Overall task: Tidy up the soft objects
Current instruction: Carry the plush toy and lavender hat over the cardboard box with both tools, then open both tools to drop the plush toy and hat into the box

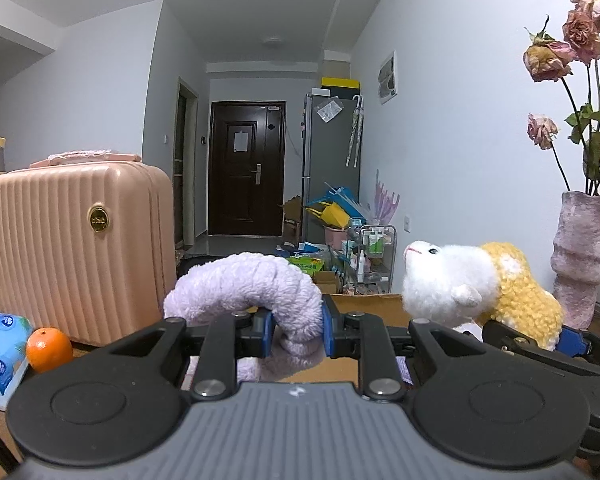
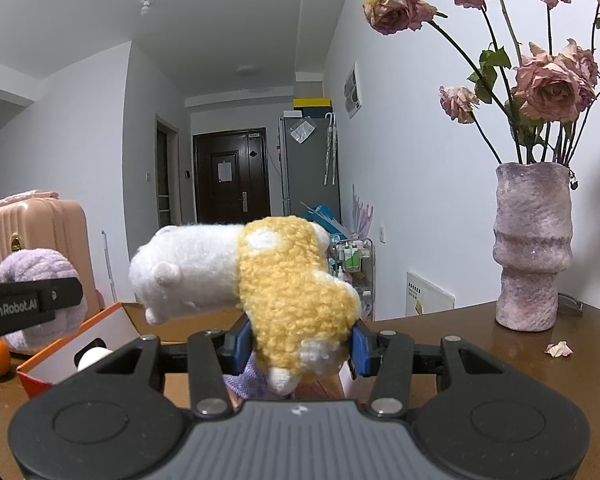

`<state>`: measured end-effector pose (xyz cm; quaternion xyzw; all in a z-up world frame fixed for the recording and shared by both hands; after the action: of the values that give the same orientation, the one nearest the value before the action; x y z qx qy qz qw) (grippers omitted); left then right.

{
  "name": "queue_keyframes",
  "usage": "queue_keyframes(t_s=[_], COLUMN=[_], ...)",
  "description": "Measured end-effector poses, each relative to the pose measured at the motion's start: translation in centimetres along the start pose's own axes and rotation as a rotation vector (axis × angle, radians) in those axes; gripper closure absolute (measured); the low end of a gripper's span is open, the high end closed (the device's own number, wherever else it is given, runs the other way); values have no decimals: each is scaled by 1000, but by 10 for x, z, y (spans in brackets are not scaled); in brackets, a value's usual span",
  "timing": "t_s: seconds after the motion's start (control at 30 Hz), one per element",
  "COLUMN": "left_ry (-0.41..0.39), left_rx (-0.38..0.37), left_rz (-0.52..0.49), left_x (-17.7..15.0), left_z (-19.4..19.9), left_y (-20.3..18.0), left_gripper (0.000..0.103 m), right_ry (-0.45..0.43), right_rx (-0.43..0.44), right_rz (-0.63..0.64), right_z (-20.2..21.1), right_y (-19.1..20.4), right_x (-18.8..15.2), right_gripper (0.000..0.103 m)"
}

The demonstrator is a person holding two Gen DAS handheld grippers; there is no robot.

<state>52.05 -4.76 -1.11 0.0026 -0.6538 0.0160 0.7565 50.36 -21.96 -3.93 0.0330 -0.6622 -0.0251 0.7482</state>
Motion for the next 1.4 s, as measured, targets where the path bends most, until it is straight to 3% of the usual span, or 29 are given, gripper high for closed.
queue_keyframes(t_s=[1.07, 1.17, 1.23, 1.27, 1.33, 1.4], left_ry=[2, 17, 31, 35, 35, 27], left_rx=[14, 2, -7, -6, 12, 48], left_rz=[-6, 11, 29, 40, 51, 65], left_x=[0, -3, -3, -3, -3, -3], left_z=[-61, -64, -66, -66, -65, -63], left_y=[-9, -7, -4, -2, 2, 6], left_gripper=[79, 66, 43, 36, 10, 0], right_ry=[36, 67, 93, 101, 110, 105], right_rx=[-27, -25, -20, -23, -29, -41], right_rz=[33, 39, 32, 30, 25, 19], right_z=[-63, -68, -72, -73, -73, -72], right_y=[5, 5, 3, 2, 0, -2], right_x=[15, 14, 12, 11, 10, 10], right_gripper=[56, 53, 47, 43, 16, 4])
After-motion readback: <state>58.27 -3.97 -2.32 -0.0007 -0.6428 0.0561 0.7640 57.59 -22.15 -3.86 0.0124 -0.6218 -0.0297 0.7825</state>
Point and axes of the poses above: each gripper's, at about its wrist camera, not at the fingertips, and z roughly against the way its jaws point, y to its left, x to its top, the point moved 7 cm from there along -z, roughly the way its jaws point, and after that the axes turned 3 degrees about -y, right-handed, at the moved point
